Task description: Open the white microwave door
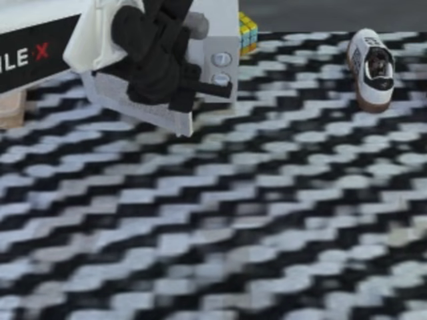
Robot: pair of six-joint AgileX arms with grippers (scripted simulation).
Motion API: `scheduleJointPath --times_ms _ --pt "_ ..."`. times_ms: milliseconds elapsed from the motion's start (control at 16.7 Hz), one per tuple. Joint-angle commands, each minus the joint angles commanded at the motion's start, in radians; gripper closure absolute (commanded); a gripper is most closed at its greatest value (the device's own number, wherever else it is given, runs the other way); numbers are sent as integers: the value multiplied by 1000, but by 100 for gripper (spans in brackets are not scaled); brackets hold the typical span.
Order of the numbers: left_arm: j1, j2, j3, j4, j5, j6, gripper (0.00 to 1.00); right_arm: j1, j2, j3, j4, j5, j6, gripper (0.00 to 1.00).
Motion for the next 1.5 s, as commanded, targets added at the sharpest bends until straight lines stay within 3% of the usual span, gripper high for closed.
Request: scheduleJointPath --times_ms 540,1020,1500 --pt "-5 1 -4 2 7 -1 100 0 0 0 0 0 0 0" --pt "34 -80 -106 33 74 129 100 0 0 0 0 0 0 0" --pt "34 -81 -106 34 75 130 100 0 0 0 0 0 0 0"
